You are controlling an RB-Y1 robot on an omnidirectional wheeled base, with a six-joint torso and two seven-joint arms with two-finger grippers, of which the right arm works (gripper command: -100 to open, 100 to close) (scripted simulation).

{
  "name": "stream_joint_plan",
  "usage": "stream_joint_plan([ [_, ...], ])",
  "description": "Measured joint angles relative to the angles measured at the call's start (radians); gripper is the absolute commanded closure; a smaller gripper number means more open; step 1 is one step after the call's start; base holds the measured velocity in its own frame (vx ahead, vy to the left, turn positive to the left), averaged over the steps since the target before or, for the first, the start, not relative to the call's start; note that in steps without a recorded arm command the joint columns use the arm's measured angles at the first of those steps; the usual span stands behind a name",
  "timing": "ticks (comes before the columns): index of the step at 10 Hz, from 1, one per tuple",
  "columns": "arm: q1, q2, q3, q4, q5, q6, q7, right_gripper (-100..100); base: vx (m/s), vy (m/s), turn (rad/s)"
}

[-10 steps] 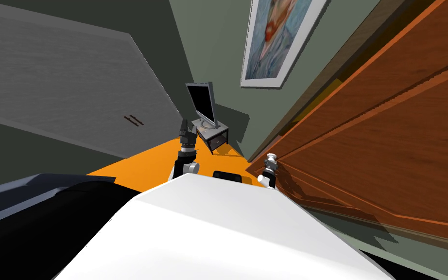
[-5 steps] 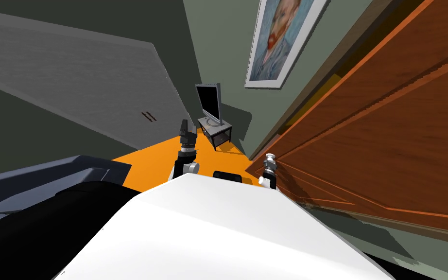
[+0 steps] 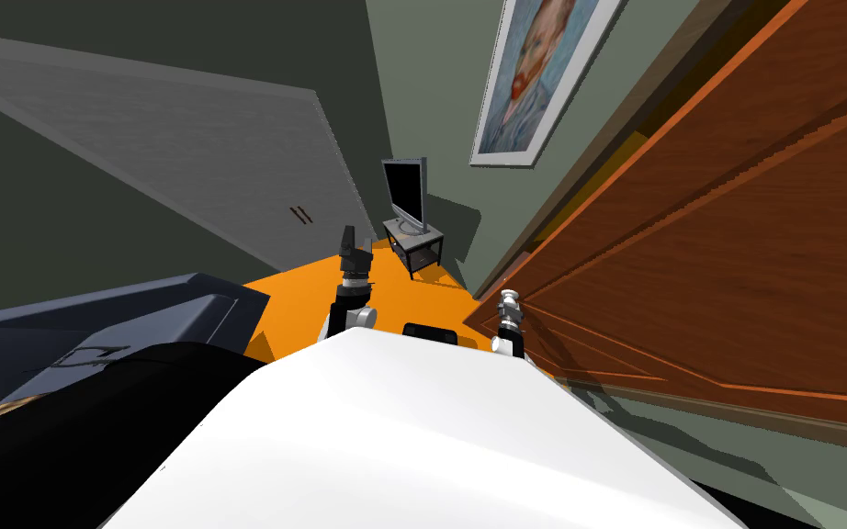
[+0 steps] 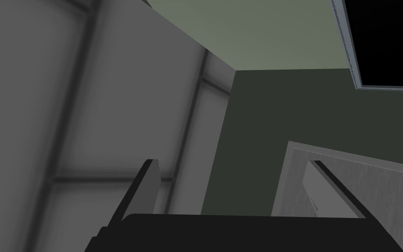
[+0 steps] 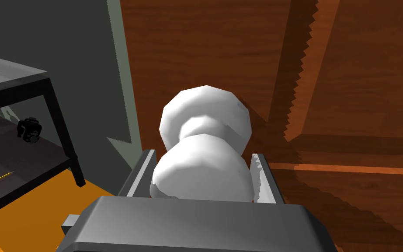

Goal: Pull the door open

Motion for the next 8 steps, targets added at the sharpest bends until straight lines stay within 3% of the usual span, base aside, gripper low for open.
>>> stream_joint_plan([
  [8,0.044,-0.055,0.093,-0.04,0.05,-0.021,-0.091,100,-0.228,-0.019,0.086],
])
